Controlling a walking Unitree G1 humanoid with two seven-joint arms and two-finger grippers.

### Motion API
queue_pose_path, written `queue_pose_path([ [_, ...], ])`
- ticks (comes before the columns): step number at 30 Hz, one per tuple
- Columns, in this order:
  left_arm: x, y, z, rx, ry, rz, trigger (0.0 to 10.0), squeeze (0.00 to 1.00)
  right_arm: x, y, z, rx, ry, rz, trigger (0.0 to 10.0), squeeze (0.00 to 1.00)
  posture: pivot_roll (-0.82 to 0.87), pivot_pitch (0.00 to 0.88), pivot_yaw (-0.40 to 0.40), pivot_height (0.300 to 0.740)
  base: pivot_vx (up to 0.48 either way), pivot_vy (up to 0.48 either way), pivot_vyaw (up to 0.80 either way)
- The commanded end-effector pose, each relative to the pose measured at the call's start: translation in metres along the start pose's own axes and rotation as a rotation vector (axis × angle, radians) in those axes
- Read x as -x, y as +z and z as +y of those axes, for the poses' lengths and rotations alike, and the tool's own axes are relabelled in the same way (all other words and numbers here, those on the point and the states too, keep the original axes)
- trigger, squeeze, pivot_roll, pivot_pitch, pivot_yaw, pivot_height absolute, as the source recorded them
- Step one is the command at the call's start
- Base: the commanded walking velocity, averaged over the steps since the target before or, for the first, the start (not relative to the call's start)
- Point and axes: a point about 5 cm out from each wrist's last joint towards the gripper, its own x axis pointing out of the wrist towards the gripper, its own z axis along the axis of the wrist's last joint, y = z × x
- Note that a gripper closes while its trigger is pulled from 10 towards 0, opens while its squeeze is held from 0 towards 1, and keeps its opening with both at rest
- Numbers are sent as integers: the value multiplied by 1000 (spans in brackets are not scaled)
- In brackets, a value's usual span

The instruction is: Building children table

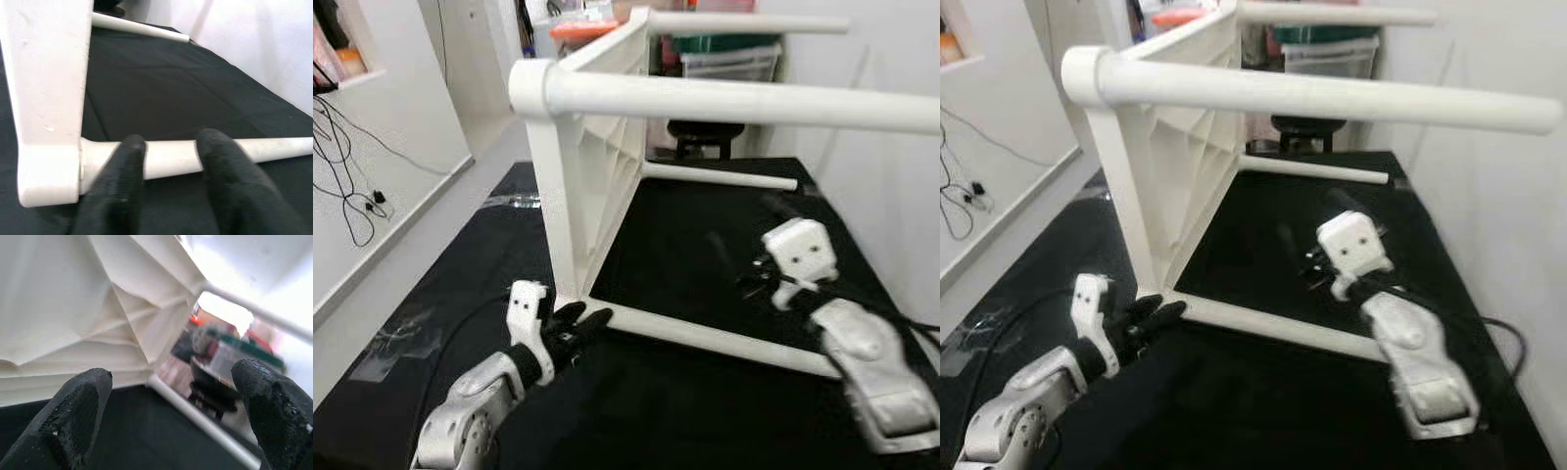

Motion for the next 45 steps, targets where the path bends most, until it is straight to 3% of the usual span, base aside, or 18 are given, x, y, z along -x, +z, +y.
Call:
queue_pose_path([
  [1,-1,2,8,-40,22,16,0,0,8,8,4,38,92,-23,10000,0,-170,28,57,740,0,0,0],
  [2,-4,3,11,-50,23,22,0,0,21,13,3,96,159,-12,10000,0,-185,29,64,740,0,0,0],
  [5,-5,4,13,-56,24,26,0,0,29,16,4,132,204,-1,10000,0,-191,29,68,740,0,0,0],
  [6,-8,6,18,-57,25,30,0,0,42,25,-3,162,232,13,10000,0,-219,28,96,740,0,0,0],
  [10,-10,8,21,-57,25,32,0,0,51,33,-10,181,248,24,10000,0,-226,26,102,740,0,0,0],
  [11,-17,13,31,-67,35,28,0,0,67,62,-34,267,234,30,10000,0,-273,16,150,740,0,0,0],
  [13,-20,15,34,-71,39,23,0,0,72,73,-41,306,225,30,10000,0,-276,16,153,740,0,0,0],
  [16,-23,16,36,-75,44,20,0,0,74,83,-47,347,214,20,10000,0,-287,15,161,740,0,0,0],
  [19,-26,18,41,-78,61,14,0,0,73,110,-54,399,205,-71,10000,0,-304,10,178,740,0,0,0],
  [23,-29,15,44,-74,66,20,0,0,71,128,-59,438,237,-127,10000,0,-303,4,181,740,0,0,0],
  [31,-32,12,44,-67,68,16,0,0,56,142,-63,522,269,-166,10000,0,-292,2,170,740,0,0,0],
  [32,-33,11,43,-63,69,15,9294,0,46,141,-65,581,258,-158,10000,0,-286,1,159,740,0,0,0],
  [33,-33,11,43,-63,69,15,9294,0,46,141,-65,581,258,-158,10000,0,-286,1,159,740,0,0,0],
  [34,-33,10,41,-59,70,14,10000,0,35,140,-68,650,233,-153,10000,0,-287,2,156,740,0,0,0],
  [36,-32,9,39,-51,77,9,10000,0,19,139,-73,765,209,-141,10000,0,-281,3,149,740,0,0,0],
  [41,-30,8,40,-38,92,-7,10000,0,9,139,-78,853,197,-126,10000,0,-281,6,134,740,0,0,0],
  [45,-28,7,41,-13,115,-28,10000,0,-2,140,-73,884,236,-128,10000,0,-285,7,121,740,0,0,0],
])
